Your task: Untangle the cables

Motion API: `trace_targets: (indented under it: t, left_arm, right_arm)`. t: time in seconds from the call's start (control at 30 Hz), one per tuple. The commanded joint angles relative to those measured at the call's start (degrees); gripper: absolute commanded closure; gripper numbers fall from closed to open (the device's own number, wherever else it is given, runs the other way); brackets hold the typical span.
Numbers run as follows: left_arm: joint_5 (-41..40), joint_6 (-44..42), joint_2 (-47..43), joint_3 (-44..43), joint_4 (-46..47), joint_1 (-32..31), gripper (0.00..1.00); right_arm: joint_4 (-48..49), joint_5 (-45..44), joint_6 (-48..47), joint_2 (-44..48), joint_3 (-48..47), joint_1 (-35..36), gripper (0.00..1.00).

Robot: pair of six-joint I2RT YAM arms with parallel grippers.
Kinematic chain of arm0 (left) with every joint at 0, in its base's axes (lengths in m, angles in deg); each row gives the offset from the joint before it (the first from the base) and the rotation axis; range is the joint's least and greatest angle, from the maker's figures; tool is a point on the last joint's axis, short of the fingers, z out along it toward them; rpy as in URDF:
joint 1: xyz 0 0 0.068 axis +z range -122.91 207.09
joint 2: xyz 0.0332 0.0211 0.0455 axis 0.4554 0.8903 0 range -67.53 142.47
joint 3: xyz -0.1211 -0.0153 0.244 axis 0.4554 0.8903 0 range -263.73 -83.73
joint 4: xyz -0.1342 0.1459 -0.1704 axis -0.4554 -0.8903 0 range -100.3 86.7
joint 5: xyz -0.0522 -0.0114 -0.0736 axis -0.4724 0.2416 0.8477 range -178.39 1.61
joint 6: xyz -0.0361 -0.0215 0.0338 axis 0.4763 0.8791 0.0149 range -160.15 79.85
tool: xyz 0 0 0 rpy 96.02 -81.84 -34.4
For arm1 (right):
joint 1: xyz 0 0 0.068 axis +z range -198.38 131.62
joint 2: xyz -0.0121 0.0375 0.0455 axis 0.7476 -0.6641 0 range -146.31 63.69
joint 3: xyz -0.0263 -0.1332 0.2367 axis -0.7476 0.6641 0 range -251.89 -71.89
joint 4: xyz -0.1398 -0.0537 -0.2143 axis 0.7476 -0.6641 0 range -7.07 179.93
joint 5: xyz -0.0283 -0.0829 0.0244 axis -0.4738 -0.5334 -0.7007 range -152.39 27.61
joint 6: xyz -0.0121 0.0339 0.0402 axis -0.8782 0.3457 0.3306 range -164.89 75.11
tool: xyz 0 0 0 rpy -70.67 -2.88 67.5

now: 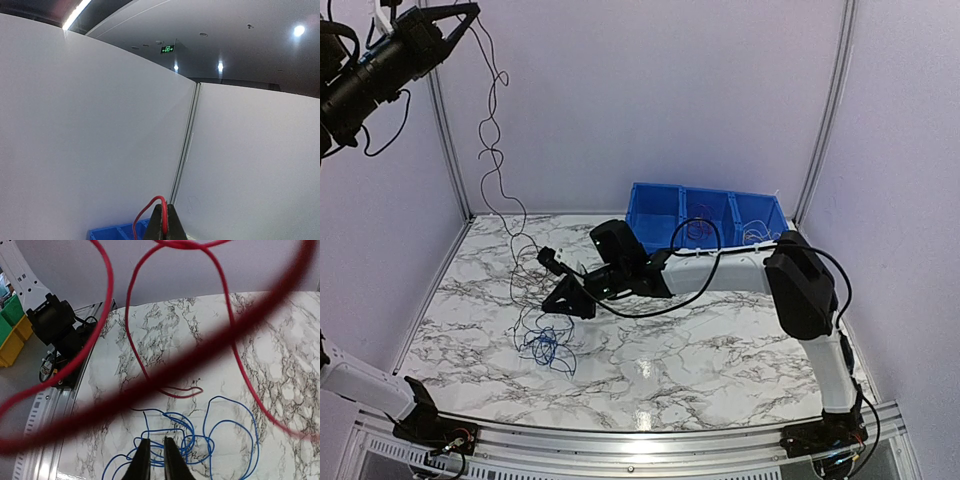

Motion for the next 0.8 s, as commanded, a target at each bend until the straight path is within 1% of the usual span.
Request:
trace_targets:
  t: [0.0,0.07,0.1,0.2,0.27,0.33,0.4,0.53,0.63,0.77]
  left_arm:
    - [-0.35,0.54,-1.95,1.68,3.11,-0.24,1.0]
    - [-0.52,0.7,-2.55,3.36,3.2,-0.24,1.0]
    - [-0.58,0.83,-2.95,4.19,3.2,-0.24,1.0]
    - [-0.79,1.47,-4.23,7.05,3.36,-0.24,1.0]
    - [-0.92,2.08,-5.05,8.84,3.5,-0.23,1.0]
    - [-0.87,2.87,-5.46,10.37,3.7,-0.22,1.0]
    - [-0.56,3.58,-5.6,11.97,3.73,-0.32,1.0]
    - [0.71,5.11,-5.62,14.02,3.81,-0.26,1.0]
    - [1.17,6.5,-5.37,14.7,3.9,-0.27,1.0]
    - [3.54,7.56,-4.99,15.04,3.9,-0.32,1.0]
  right_arm:
    - [1.72,0.81,-0.39,4.2,3.25,-0.57,0.94]
    - [0.09,0.96,-2.92,7.12,5.95,-0.72,0.92]
    - [-1.62,1.36,-4.05,8.7,7.01,-0.82,0.87]
    - [-3.87,1.3,-6.52,13.65,10.06,-1.1,0.64]
    - [-3.97,0.31,-7.17,16.38,11.12,-1.18,0.53]
    - [-5.62,-0.24,-7.29,17.05,9.39,-1.27,0.45]
    - [-7.56,-0.85,-7.08,16.58,6.8,-1.36,0.41]
    - [-7.87,-1.54,-5.87,14.86,2.42,-1.45,0.29]
    - [-8.39,-3.0,-3.66,11.95,-1.48,-1.49,0.25]
    - [-8.39,-2.55,-2.07,9.08,-3.4,-1.47,0.23]
